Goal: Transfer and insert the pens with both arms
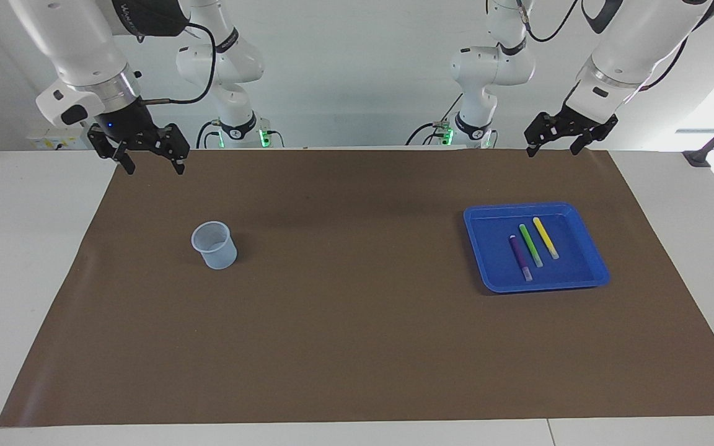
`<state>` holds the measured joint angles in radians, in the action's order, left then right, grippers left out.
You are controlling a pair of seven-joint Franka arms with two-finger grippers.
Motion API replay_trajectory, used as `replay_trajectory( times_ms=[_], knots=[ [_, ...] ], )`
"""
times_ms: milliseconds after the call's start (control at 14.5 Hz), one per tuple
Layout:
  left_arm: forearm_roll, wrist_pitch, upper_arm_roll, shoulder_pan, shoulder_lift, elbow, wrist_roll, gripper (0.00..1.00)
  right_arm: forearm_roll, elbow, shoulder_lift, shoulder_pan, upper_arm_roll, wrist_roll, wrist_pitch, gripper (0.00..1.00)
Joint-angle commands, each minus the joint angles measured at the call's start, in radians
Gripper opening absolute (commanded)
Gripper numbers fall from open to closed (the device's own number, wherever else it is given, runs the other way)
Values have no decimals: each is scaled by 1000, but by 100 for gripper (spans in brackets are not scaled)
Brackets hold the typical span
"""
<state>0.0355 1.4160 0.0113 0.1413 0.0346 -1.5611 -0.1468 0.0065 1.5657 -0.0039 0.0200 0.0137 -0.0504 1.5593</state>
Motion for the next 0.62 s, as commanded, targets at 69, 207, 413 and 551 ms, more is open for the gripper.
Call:
replay_trajectory(
  times_ms=[69,207,413,551],
  knots=[
    [9,3,-2,-5,2,6,6,100,9,5,-7,-8,-5,-14,-4,100],
    [9,4,-4,-5,2,4,0,100,12,5,-7,-8,-5,-14,-2,100],
    [12,76,-10,-6,30,-49,3,100,15,5,-7,-8,-5,-14,1,100],
    [11,141,-13,-8,59,-115,4,100,15,7,-7,-8,-5,-14,-1,100]
  ],
)
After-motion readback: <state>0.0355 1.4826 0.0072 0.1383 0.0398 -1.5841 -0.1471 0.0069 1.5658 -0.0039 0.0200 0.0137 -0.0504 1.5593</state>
